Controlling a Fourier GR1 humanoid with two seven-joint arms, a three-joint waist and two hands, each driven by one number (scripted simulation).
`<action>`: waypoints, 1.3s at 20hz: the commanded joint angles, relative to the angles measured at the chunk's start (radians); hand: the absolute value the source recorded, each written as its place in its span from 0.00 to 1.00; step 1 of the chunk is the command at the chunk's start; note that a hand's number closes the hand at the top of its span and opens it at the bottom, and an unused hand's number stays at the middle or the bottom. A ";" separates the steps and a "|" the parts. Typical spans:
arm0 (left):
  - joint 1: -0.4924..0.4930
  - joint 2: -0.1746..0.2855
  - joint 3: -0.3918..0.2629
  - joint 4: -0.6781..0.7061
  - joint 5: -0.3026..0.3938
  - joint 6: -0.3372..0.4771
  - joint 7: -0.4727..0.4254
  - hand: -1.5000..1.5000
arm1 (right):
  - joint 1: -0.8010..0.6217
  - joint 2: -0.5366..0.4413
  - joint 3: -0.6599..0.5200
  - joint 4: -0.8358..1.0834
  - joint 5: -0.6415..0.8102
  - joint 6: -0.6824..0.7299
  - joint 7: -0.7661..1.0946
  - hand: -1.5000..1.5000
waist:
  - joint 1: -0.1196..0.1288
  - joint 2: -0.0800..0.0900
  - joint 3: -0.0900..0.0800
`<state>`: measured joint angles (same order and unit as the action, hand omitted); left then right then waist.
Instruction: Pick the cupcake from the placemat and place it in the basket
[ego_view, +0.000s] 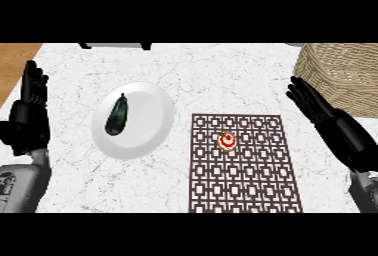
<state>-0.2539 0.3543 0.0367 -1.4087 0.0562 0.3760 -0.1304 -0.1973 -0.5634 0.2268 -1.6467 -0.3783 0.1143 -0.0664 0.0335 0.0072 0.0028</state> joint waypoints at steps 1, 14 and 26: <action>0.094 -0.012 -0.018 -0.019 0.014 -0.038 0.058 0.50 | -0.105 0.078 -0.010 0.061 -0.004 -0.020 0.045 1.00 | -0.016 -0.007 -0.003; 0.263 -0.065 -0.193 0.136 0.117 -0.282 0.335 0.50 | -0.360 0.546 0.295 0.320 0.484 -0.605 0.066 0.00 | 0.024 -0.007 -0.006; 0.357 -0.032 -0.140 0.123 0.145 -0.285 0.329 0.50 | -0.737 0.187 0.361 0.364 0.823 -0.289 0.801 0.00 | -0.051 -0.040 -0.010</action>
<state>0.0271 0.3167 -0.1050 -1.3147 0.1791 0.1133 0.1715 -0.8154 -0.2867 0.5771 -1.2510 0.3974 -0.3300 0.5431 -0.0068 -0.0318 0.0000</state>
